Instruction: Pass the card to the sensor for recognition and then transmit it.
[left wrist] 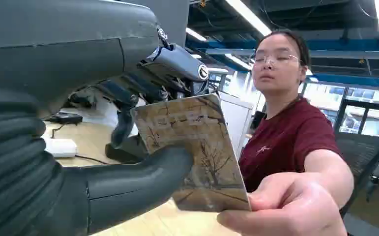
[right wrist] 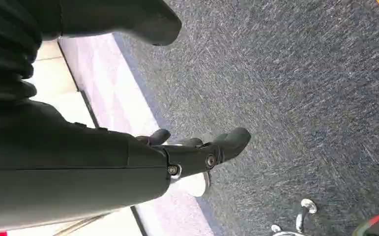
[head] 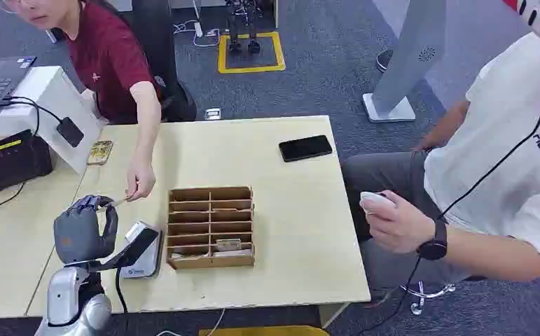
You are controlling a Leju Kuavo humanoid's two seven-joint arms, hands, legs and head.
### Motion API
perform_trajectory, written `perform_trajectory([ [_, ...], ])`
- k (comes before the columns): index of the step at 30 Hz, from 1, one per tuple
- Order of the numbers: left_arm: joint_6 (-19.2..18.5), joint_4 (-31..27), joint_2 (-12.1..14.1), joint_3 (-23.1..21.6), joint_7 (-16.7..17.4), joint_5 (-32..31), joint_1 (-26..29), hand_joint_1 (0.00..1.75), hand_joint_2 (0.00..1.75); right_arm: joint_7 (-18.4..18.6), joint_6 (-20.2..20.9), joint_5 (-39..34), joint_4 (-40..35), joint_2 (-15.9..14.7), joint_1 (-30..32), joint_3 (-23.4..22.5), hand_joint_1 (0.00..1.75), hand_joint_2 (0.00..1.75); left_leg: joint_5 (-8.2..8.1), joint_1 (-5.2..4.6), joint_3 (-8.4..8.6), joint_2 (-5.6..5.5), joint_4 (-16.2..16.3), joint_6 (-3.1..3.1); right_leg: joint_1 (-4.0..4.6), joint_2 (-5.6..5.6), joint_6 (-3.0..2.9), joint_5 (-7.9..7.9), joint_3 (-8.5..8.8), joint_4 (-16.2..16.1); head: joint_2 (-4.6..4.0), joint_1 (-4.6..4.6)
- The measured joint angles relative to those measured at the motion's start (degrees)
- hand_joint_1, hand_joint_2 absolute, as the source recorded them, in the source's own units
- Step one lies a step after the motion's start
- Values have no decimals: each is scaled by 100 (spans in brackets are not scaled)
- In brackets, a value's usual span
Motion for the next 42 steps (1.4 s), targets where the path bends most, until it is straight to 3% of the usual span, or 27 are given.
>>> perform_trajectory([
  [3, -2, 0, -2, 0, -11, 15, 0, 169, 175, 0, -18, 2, -2, 0, 0, 0, 0, 175, 0, 0, 0, 0, 0, 0, 0, 0, 0, 0, 0, 0, 0, 0],
  [6, 9, 0, -2, 0, -48, 37, -1, 175, 175, 0, -26, 2, -2, 0, 0, 0, 0, 175, 0, 0, 0, 0, 0, 0, 0, 0, 0, 0, 0, 0, 0, 0],
  [11, 57, -22, -7, 0, -415, 531, 4, 175, 175, -17, -26, 2, -2, 0, 1, 0, 0, 175, 0, 0, 0, 0, 0, 0, 0, 0, 0, 0, 0, 0, 0, 0],
  [27, 81, -59, -7, 0, -430, 588, 11, 175, 175, -26, -28, 2, 0, 0, 1, 0, 0, 175, 0, 0, 0, 0, 0, 0, 0, 0, 0, 0, 1, 0, 0, 0],
  [30, 72, -160, -26, 0, -794, 1201, 62, 175, 175, -26, -33, 2, 0, 0, 1, 0, 0, 175, 0, 0, 0, -1, 0, 0, 0, 0, 0, 0, 0, 0, 0, 0],
  [32, -108, -361, -103, 4, -1030, 1881, 133, 175, 175, -22, -33, 2, 0, 0, 2, 0, 0, 175, 0, 0, -1, -1, 0, 0, 0, -1, 0, 0, 0, 0, 0, 0],
  [38, -1782, -1111, -475, 160, -776, 3938, 383, 175, 175, 42, -35, 2, -2, 22, 16, -2, 0, 175, -1, -1, -4, -2, 0, 1, -1, -1, 1, 1, 0, -1, 0, 0],
  [42, -2147, -1336, -695, 477, -618, 4886, 573, 175, 175, 48, -63, 2, -2, 33, 28, -2, 0, 175, -1, -1, -3, -1, 0, 0, -1, -1, 1, 0, 0, -1, 0, 0],
])
